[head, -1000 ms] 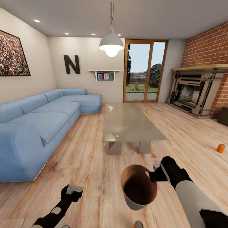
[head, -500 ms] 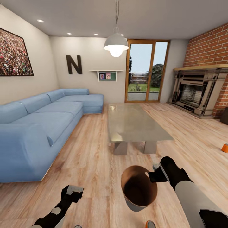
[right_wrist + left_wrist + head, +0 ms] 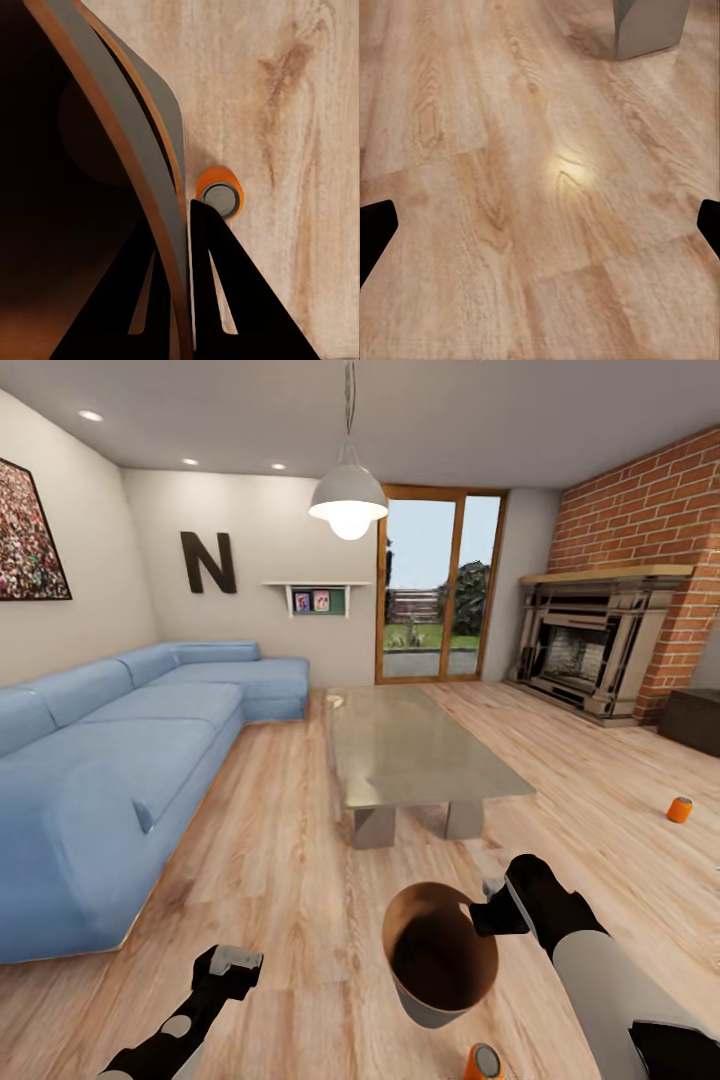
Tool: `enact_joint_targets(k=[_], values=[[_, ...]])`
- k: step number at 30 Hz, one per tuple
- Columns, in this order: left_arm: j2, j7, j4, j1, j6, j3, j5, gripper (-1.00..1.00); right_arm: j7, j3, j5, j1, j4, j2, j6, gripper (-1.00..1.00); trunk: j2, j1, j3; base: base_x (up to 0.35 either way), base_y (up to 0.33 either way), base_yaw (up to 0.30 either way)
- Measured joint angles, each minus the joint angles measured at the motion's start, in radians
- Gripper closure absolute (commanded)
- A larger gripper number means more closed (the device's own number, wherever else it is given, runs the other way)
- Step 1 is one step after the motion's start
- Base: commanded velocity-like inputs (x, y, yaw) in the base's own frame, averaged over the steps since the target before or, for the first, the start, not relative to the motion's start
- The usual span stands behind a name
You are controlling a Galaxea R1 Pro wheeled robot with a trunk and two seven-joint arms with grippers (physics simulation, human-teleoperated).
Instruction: Put the three can of soda from the living room inside the tash can in the kitchen.
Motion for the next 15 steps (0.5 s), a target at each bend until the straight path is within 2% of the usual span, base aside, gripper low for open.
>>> enact_joint_targets(k=[8,12,15], values=[[0.001,0.000,0.000,0.000,-0.001,0.000,0.000,-1.00,0.000,-0.001,-0.002,0.000,0.000,-0.001,0.000,1.00,0.000,0.000,0.000,0.000,0.276,-0.226],[0.001,0.000,0.000,0.000,0.000,0.000,0.000,-1.00,0.000,-0.001,0.011,0.000,0.000,-0.002,-0.002,1.00,0.000,0.000,0.000,0.000,0.249,-0.052],[0.002,0.000,0.000,0.000,0.001,0.000,0.000,-1.00,0.001,-0.001,0.002,0.000,0.000,-0.002,0.000,1.00,0.000,0.000,0.000,0.000,0.292,-0.017]])
